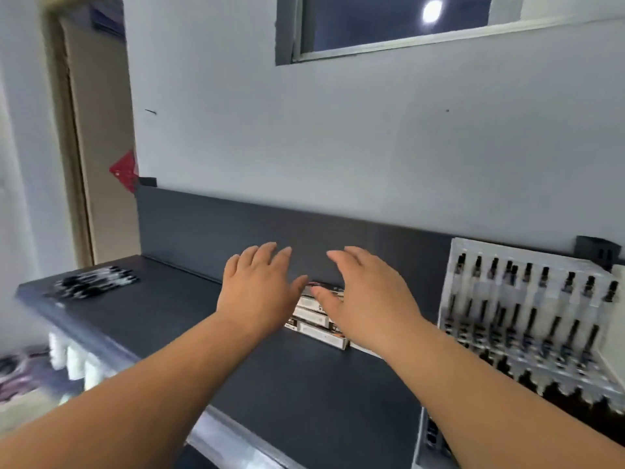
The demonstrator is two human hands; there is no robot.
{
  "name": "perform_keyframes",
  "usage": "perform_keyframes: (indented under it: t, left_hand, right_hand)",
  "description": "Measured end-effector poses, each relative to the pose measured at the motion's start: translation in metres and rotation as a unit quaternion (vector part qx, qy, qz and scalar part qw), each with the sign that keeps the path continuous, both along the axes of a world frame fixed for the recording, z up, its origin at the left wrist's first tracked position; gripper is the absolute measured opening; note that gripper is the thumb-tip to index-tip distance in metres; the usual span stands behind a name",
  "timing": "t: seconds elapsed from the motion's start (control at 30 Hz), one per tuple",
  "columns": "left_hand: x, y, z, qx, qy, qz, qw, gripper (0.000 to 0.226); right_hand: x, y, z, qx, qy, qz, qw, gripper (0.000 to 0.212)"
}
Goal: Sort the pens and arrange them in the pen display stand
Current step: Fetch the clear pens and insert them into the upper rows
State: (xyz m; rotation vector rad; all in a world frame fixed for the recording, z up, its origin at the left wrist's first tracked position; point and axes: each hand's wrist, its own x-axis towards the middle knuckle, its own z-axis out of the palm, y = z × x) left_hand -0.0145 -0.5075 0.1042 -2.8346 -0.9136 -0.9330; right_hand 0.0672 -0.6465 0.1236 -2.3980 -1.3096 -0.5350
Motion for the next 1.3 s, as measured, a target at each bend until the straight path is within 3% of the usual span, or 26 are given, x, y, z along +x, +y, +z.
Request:
perform_keyframes:
  t: [0.43,0.63,0.97,1.3]
  left_hand:
    - [-0.209,0.219,-0.042,-0.022,0.037,0.085,0.995,0.063]
    - [-0.268,0.308,-0.061,-0.032,0.063,0.126,0.990,0.062]
    - [-0.258,0.439,-0.097,-0.055,0.064,0.149,0.985,0.061]
    - [-0.198,0.550,-0.109,-0.133,0.057,0.104,0.984,0.052]
  right_hand:
    - [-0.163,0.242,-0.047,-0.016,0.034,0.073,0.997,0.062]
    - [-0.213,0.344,-0.069,-0.038,0.060,0.111,0.991,0.061]
    - [-0.194,0.477,-0.101,-0.067,0.072,0.129,0.987,0.059]
    - [-0.139,0.570,-0.117,-0.106,0.193,0.078,0.972,0.054]
